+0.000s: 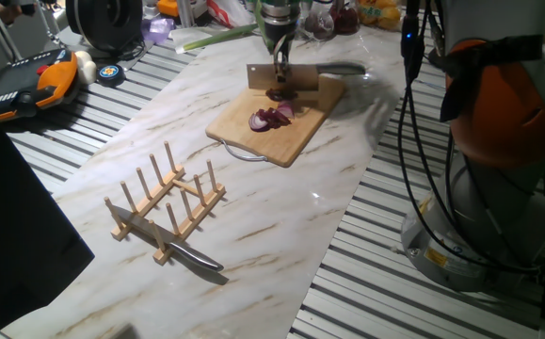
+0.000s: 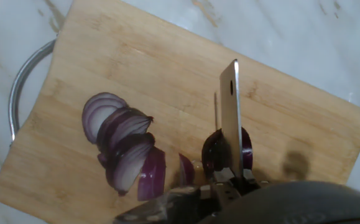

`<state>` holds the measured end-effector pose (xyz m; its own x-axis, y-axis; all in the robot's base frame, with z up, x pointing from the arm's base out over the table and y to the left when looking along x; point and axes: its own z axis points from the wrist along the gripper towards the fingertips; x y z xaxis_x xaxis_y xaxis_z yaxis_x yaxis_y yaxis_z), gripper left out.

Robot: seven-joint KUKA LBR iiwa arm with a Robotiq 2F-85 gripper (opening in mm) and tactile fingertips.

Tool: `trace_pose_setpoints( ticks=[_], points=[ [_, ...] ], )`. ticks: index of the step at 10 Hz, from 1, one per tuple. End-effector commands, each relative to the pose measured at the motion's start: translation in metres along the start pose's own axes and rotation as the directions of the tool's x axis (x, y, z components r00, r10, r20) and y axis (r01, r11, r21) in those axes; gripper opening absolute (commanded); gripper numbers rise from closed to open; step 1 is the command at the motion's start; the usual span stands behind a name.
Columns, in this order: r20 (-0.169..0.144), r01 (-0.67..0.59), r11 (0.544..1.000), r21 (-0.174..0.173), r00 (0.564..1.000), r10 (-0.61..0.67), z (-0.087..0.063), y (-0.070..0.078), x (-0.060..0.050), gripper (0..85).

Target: Chop the onions

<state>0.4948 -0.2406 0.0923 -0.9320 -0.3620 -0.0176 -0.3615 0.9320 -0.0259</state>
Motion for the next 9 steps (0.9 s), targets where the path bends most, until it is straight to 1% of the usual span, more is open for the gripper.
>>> trace_pose_setpoints(
  ticks=[1, 5, 7, 9],
  points=[
    [0.001, 0.0, 1.0, -0.001, 1.0, 0.0, 0.002, 0.001, 0.0, 0.7],
    [0.003, -0.009, 1.0, -0.006, 1.0, 0.009, 0.009, 0.004, -0.002, 0.7],
    [0.006, -0.011, 1.0, -0.015, 1.0, 0.011, 0.015, 0.006, -0.003, 0.7],
    [0.011, -0.016, 1.0, -0.014, 1.0, 0.016, 0.019, 0.008, -0.003, 0.7]
  ],
)
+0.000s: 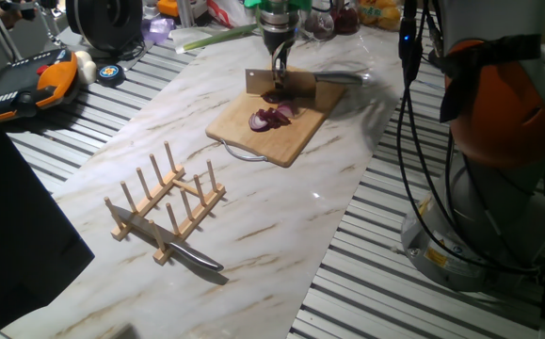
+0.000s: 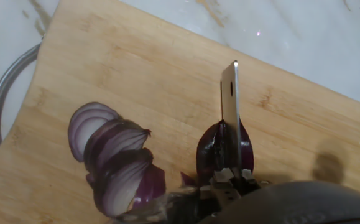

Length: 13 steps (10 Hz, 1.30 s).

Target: Chop the onions

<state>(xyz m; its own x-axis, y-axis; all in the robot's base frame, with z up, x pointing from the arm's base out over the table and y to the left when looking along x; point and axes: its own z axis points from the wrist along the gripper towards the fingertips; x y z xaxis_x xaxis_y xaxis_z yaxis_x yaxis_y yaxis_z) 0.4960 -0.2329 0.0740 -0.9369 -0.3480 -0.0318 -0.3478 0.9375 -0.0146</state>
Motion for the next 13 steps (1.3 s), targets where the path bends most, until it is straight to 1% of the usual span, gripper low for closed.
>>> trace_pose_setpoints(
  ticks=[1, 5, 7, 9, 11, 13],
  points=[
    [0.0, -0.001, 1.0, -0.001, 1.0, 0.001, 0.002, 0.001, 0.001, 0.7],
    [-0.006, -0.004, 1.0, -0.007, 1.0, 0.004, 0.001, -0.003, 0.003, 0.7],
    [-0.006, -0.004, 1.0, -0.008, 1.0, 0.004, 0.003, -0.006, 0.008, 0.7],
    [-0.005, -0.004, 1.0, -0.019, 1.0, 0.004, 0.005, -0.008, 0.013, 0.7],
    [-0.008, -0.01, 1.0, -0.017, 1.0, 0.01, 0.002, -0.005, 0.011, 0.7],
    [-0.012, -0.015, 1.0, -0.014, 1.0, 0.014, 0.001, -0.001, 0.003, 0.7]
  ],
)
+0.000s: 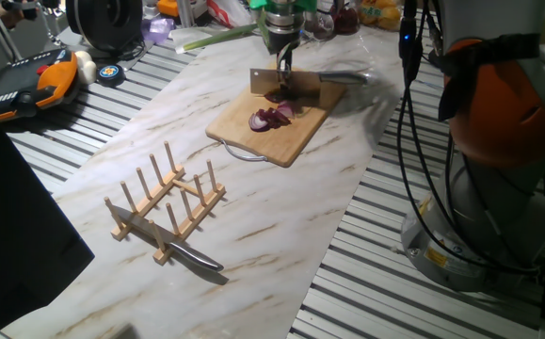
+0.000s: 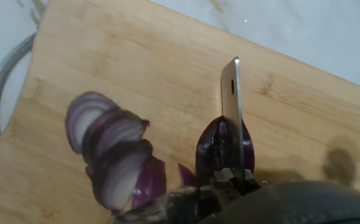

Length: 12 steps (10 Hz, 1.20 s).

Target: Chop the onions

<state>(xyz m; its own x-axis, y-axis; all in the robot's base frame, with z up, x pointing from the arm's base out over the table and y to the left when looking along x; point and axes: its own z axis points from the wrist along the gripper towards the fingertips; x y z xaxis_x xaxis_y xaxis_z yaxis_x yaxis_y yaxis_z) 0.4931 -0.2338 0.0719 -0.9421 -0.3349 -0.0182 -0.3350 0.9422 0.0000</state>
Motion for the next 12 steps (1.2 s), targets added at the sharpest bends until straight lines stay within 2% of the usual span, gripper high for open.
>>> trace_pose_setpoints(
  ticks=[1, 5, 9, 12],
  points=[
    [0.0, 0.0, 1.0, 0.001, 1.0, 0.0, 0.001, 0.0, -0.003, 0.7],
    [0.0, -0.001, 1.0, -0.003, 1.0, 0.001, 0.005, 0.001, -0.005, 0.7],
    [-0.021, -0.007, 1.0, 0.004, 1.0, 0.007, -0.016, 0.002, -0.003, 0.7],
    [-0.023, -0.008, 1.0, 0.002, 1.0, 0.008, -0.008, 0.003, -0.005, 0.7]
  ],
)
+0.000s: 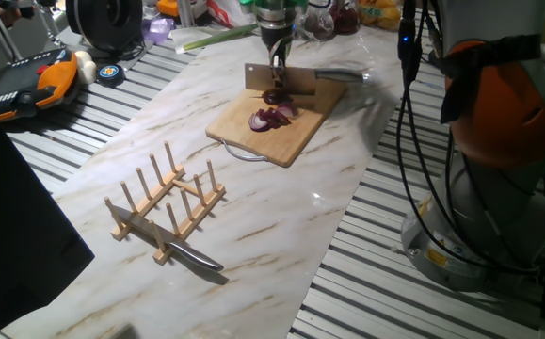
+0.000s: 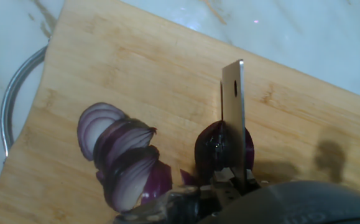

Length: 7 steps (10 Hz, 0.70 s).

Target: Chop the onions

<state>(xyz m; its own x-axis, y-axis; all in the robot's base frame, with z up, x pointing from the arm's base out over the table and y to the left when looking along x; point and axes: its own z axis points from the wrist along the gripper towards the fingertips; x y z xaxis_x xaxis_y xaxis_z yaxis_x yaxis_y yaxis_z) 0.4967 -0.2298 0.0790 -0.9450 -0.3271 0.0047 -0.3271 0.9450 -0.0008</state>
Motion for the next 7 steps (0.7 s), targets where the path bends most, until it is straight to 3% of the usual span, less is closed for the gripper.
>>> trace_pose_setpoints(
  ticks=[1, 4, 7],
  points=[
    [0.001, -0.001, 1.0, -0.004, 1.0, 0.001, 0.005, 0.001, 0.0, 0.7],
    [0.003, -0.011, 1.0, 0.002, 1.0, 0.011, 0.014, 0.004, -0.001, 0.7],
    [-0.022, -0.014, 1.0, -0.003, 1.0, 0.014, 0.017, 0.005, -0.003, 0.7]
  ],
)
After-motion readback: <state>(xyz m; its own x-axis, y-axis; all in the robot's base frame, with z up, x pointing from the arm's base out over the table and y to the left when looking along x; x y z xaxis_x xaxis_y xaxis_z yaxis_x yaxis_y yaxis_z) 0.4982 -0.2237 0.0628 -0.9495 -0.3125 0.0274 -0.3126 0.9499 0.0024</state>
